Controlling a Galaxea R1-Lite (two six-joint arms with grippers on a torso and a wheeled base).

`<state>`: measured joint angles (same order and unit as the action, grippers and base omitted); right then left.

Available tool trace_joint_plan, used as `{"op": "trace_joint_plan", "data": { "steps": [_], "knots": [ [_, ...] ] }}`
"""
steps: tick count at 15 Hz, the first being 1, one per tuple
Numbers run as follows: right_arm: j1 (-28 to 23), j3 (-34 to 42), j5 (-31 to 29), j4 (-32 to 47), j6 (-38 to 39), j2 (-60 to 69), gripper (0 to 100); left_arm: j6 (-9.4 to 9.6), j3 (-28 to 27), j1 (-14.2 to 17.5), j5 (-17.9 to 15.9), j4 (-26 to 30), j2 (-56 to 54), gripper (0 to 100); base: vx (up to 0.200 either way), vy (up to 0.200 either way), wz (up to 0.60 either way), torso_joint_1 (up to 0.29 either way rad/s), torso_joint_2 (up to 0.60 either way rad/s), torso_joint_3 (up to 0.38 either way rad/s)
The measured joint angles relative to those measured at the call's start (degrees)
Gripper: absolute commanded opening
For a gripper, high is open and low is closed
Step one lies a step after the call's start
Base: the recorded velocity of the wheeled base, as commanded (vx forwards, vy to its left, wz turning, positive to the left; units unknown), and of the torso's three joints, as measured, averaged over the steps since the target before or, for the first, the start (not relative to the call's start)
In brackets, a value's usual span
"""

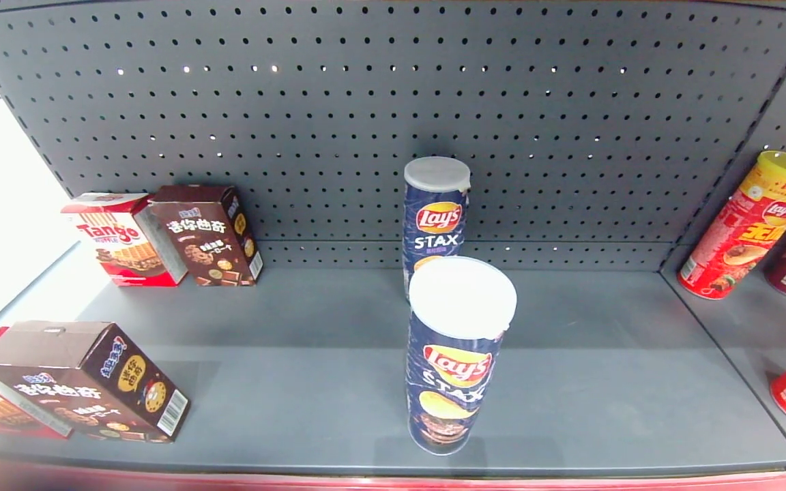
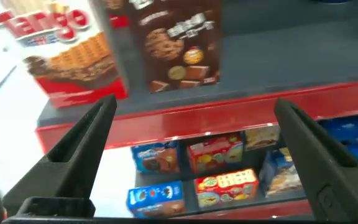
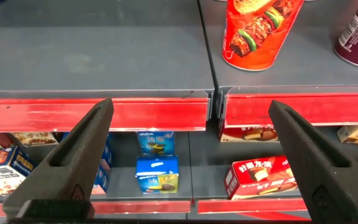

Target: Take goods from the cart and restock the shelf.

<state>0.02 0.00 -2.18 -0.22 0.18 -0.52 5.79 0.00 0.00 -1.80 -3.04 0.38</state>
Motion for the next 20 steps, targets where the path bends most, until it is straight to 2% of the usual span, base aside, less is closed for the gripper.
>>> {"op": "trace_joint_plan", "data": {
  "steps": [1, 2, 3, 5, 6, 12, 15, 20],
  "knots": [
    [0.0, 0.0, 0.0, 0.0, -0.02, 0.0, 100, -0.9, 0.0, 0.02, 4.73, 1.37, -0.07, 100, 0.0, 0.0, 0.0, 0.0, 0.0, 0.0],
    [0.0, 0.0, -0.02, 0.0, 0.0, 0.0, 100, -1.61, 0.0, 0.05, 5.03, 1.91, -0.11, 100, 0.0, 0.0, 0.0, 0.0, 0.0, 0.0],
    [0.02, 0.0, -0.02, 0.0, 0.0, 0.0, 100, -1.96, 0.0, 0.1, 3.94, 2.82, -0.13, 100, 0.0, 0.0, 0.0, 0.0, 0.0, 0.0],
    [0.02, 0.0, -0.02, 0.0, -0.02, 0.0, 100, -2.38, 0.0, -0.02, -2.21, 3.11, -0.11, 100, 0.0, 0.0, 0.0, 0.0, 0.0, 0.0],
    [0.0, 0.0, -0.02, 0.0, 0.0, 0.0, 100, -2.51, 0.0, -0.13, -2.84, 3.19, -0.11, 100, 0.0, 0.0, 0.0, 0.0, 0.0, 0.0],
    [0.0, 0.0, 0.22, -0.02, -0.09, 0.0, 100, -3.3, -0.1, -0.18, -2.33, 3.22, -0.11, 100, 0.0, 0.0, 0.0, 0.0, 0.0, 0.0],
    [0.02, 0.0, 0.62, 0.01, -0.09, 0.0, 100, -2.71, -0.02, -0.18, -2.6, 3.22, -0.11, 100, 0.0, 0.0, 0.0, 0.0, 0.0, 0.0],
    [0.07, 0.0, 0.6, 0.0, -0.09, 0.0, 100, -2.79, 0.0, -0.18, -2.66, 3.22, -0.11, 100, 0.0, 0.0, 0.0, 0.0, 0.0, 0.0]
  ]
}}
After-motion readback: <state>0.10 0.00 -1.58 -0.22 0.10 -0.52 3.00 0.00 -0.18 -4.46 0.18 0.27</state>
